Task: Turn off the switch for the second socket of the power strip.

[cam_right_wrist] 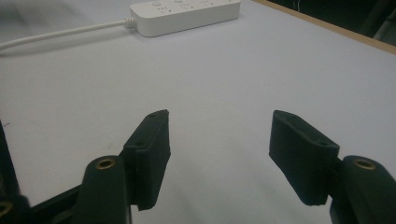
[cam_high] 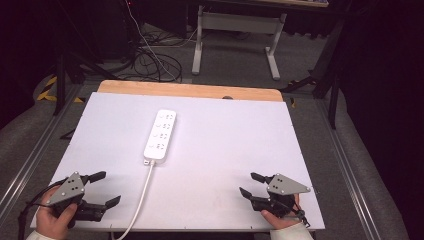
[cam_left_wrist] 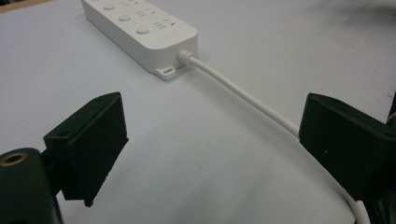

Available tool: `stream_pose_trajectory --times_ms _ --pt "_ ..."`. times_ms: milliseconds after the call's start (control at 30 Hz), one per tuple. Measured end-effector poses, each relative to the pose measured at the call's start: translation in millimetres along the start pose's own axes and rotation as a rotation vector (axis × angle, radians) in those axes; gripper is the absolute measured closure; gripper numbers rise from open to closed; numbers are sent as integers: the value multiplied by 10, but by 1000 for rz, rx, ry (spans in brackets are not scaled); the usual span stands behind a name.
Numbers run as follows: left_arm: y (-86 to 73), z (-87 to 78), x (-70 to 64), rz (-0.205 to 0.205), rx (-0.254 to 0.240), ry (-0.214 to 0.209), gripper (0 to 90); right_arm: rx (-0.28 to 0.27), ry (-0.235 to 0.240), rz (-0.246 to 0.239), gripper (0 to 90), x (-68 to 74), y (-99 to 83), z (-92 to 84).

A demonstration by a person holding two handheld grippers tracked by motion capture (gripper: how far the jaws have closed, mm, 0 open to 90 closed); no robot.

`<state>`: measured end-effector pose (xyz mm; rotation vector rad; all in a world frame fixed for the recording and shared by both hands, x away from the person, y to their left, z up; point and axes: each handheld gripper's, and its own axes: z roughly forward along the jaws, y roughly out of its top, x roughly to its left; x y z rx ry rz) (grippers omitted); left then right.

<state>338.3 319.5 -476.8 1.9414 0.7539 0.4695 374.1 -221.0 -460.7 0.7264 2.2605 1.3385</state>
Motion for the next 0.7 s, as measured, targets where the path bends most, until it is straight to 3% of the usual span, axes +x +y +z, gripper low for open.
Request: stream_pose_trajectory --times_ms 33,133,267,700 --pt "3 3 -4 -1 1 8 86 1 -1 -1 385 -1 0 -3" --pt "25 -12 -6 46 28 62 86 -2 -1 9 385 -5 0 -11" --pt "38 -53 -19 49 -3 77 87 -4 -2 9 385 -6 0 -6" --pt "68 -38 -12 -10 -39 88 86 -2 -5 9 385 -13 -7 -17"
